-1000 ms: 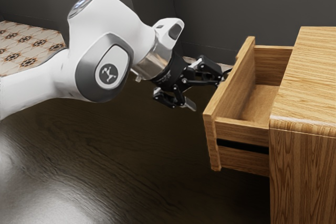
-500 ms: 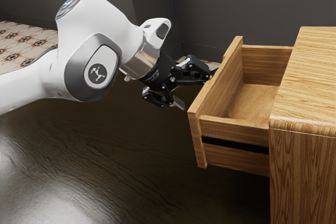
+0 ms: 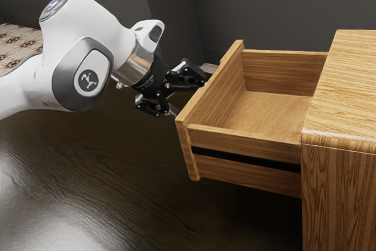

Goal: Pull the drawer handle with one arm to open the drawer

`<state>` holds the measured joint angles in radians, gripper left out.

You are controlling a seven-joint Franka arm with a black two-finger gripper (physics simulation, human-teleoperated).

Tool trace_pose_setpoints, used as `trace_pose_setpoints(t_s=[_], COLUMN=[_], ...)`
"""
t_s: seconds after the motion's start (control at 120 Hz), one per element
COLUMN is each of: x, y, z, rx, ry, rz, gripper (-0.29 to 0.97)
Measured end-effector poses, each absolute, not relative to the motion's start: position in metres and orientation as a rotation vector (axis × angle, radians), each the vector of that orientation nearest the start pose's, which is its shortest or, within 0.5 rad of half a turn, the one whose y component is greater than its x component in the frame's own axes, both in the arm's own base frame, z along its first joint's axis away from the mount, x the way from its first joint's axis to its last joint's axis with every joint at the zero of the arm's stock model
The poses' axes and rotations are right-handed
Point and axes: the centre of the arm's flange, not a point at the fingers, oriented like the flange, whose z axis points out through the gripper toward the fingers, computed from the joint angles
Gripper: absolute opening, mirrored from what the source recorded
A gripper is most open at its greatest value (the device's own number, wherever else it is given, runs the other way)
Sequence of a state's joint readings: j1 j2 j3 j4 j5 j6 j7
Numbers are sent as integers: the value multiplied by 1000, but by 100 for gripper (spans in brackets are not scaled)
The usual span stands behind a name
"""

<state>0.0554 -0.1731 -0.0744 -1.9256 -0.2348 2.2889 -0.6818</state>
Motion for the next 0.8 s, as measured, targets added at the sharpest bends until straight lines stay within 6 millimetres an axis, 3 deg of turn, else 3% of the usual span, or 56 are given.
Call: trace_pose_setpoints(t_s=[0.325, 0.708, 0.8], x=[543, 530, 529], y=[10, 16, 15], z=[625, 631, 631], rx=[-3126, -3147, -3141], ry=[-1358, -1383, -1362], rz=[-777, -800, -804], gripper=[41, 41, 50])
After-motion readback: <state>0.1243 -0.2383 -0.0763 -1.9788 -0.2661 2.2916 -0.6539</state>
